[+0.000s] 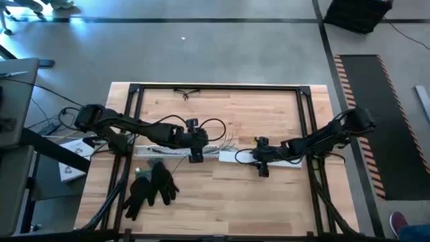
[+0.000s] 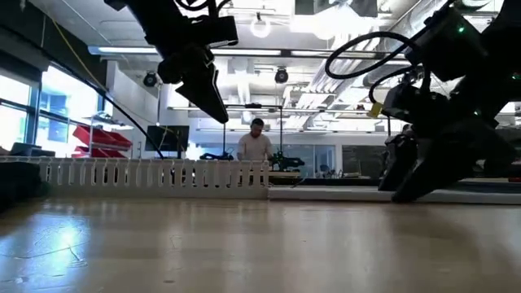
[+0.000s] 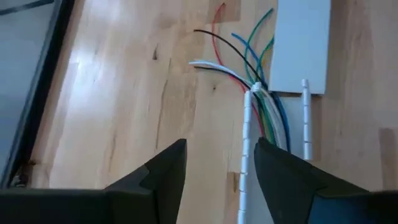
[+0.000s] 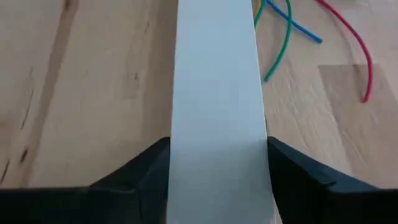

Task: Ziptie cables
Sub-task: Close the white cable duct

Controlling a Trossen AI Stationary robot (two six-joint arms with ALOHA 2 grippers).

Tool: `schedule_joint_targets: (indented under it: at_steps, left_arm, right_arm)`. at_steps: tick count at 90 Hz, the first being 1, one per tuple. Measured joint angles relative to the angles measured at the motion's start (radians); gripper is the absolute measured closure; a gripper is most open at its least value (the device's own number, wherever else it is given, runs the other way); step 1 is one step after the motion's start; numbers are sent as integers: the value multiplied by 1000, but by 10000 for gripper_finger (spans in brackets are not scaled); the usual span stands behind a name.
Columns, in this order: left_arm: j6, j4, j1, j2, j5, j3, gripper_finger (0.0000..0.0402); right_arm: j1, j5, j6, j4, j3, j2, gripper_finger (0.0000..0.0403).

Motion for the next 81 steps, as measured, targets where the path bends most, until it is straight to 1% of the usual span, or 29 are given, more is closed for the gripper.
schedule_joint_targets:
  at_steps: [11,22,34,45,52,62,70,76,81]
  left_arm:
    - [0,0,-8,-10,-15,0,232]
    - [0,-6,-23,-43,-39,1,232]
    - [-15,-28,-37,-94,-61,1,232]
    - [-56,-81,-44,-141,-63,1,232]
    - [-92,-127,-48,-162,-63,2,232]
    - [-148,-215,-49,-172,-73,-1,232]
    - [-184,-211,-49,-177,-68,-39,232]
    - [-193,-195,-49,-177,-13,-80,232]
    - [-190,-140,-49,-177,31,-119,232]
  right_arm:
    - [-20,-19,-3,-15,0,-17,199]
    - [-43,-32,-3,-66,-2,-89,199]
    - [-66,-16,5,-203,3,-204,199]
    - [-81,3,-19,-351,71,-296,199]
    - [-85,1,-50,-389,118,-328,199]
    - [-91,-30,-97,-387,191,-328,199]
    - [-92,-46,-120,-403,228,-292,199]
    - [-92,-53,-131,-418,256,-259,199]
    - [-92,-55,-134,-436,272,-225,199]
